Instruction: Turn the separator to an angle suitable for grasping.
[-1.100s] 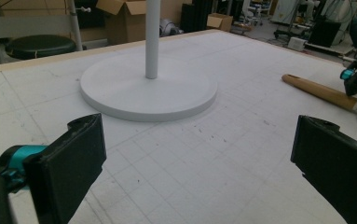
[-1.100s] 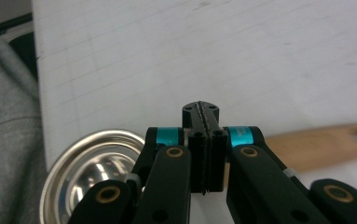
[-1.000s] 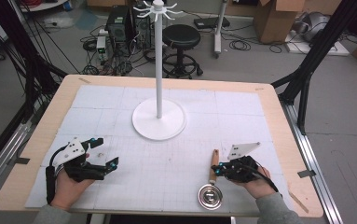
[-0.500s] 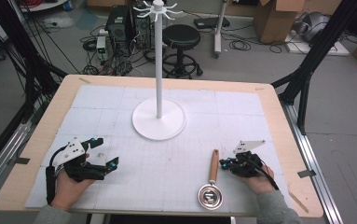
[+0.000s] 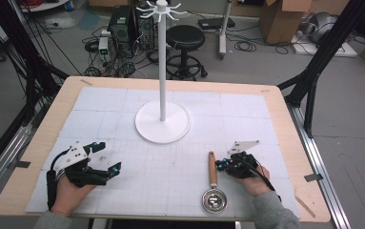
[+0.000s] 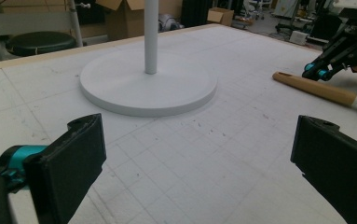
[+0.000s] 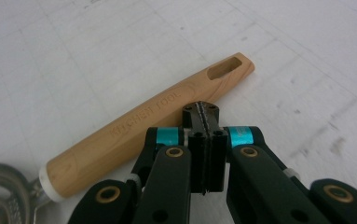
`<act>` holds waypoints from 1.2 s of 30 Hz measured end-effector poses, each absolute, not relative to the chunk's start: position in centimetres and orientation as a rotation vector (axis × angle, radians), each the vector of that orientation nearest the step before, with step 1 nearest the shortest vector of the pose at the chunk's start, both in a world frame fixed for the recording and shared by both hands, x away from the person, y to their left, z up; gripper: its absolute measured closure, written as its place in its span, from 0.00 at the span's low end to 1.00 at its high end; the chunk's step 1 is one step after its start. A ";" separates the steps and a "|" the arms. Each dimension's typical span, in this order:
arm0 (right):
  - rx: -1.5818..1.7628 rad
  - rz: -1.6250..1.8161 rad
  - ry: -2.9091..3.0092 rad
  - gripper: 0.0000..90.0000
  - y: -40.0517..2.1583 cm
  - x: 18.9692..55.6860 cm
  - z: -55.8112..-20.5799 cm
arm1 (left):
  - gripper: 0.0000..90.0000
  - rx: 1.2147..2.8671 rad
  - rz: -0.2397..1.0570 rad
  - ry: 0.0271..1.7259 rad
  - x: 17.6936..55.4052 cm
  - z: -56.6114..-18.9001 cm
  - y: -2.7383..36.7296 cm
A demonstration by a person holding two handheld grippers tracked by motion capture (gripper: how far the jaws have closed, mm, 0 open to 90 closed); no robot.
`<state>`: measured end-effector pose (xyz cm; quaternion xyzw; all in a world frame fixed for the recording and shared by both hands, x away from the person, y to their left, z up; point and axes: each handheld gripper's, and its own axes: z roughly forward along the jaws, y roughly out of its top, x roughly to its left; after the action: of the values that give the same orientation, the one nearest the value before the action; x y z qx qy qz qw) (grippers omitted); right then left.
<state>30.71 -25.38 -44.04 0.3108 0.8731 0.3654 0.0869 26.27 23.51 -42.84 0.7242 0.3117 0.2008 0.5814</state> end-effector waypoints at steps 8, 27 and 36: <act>0.874 1.079 2.629 1.00 -23.2 31.1 -44.0 | 0.04 1.691 0.469 0.727 26.2 -42.8 23.6; 0.798 1.073 2.660 1.00 -19.7 31.4 -43.9 | 0.04 1.699 0.473 0.729 26.2 -42.9 23.6; 0.791 1.072 2.675 1.00 -18.7 31.5 -43.9 | 0.04 1.692 0.469 0.729 26.2 -42.8 23.6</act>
<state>31.46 -18.69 -43.87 0.2639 0.8925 0.3575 0.0766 26.19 23.64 -42.83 0.7244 0.3119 0.2009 0.5811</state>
